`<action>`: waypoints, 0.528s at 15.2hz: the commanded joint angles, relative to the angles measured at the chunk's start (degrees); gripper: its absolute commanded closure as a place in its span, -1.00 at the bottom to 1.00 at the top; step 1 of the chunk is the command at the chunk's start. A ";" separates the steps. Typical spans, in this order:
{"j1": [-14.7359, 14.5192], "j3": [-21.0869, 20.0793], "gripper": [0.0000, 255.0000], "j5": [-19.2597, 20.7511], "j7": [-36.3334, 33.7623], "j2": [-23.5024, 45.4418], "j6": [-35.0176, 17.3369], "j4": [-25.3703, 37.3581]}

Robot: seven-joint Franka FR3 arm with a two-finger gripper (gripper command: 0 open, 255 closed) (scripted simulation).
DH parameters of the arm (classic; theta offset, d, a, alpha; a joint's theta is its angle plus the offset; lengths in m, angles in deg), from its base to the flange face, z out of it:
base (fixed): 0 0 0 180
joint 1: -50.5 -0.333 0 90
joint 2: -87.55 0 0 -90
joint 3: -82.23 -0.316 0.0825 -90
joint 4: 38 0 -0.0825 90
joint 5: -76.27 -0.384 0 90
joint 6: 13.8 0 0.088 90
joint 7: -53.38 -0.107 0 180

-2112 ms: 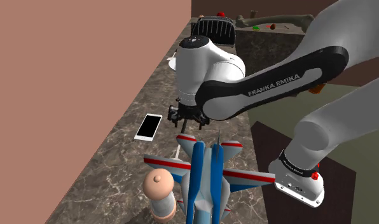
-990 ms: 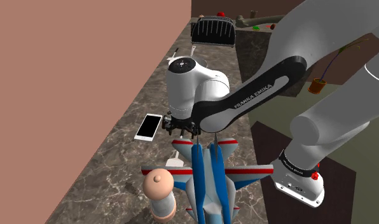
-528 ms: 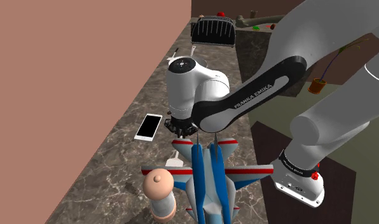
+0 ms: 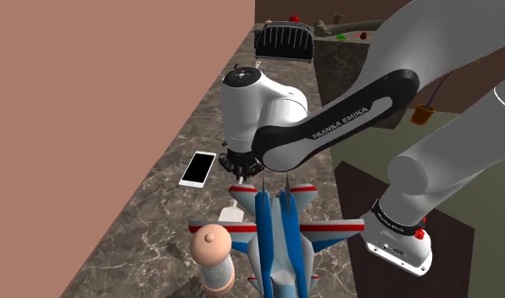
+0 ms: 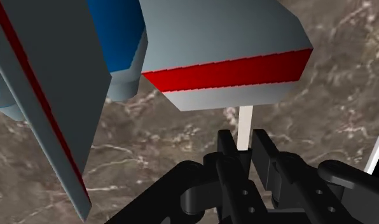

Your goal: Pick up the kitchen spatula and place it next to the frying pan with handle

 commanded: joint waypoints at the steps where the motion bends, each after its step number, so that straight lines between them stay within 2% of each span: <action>1: -1.36 1.74 1.00 -1.85 1.71 -1.78 1.82 0.63; 8: -4.21 5.84 1.00 -5.10 4.93 -5.92 7.76 3.42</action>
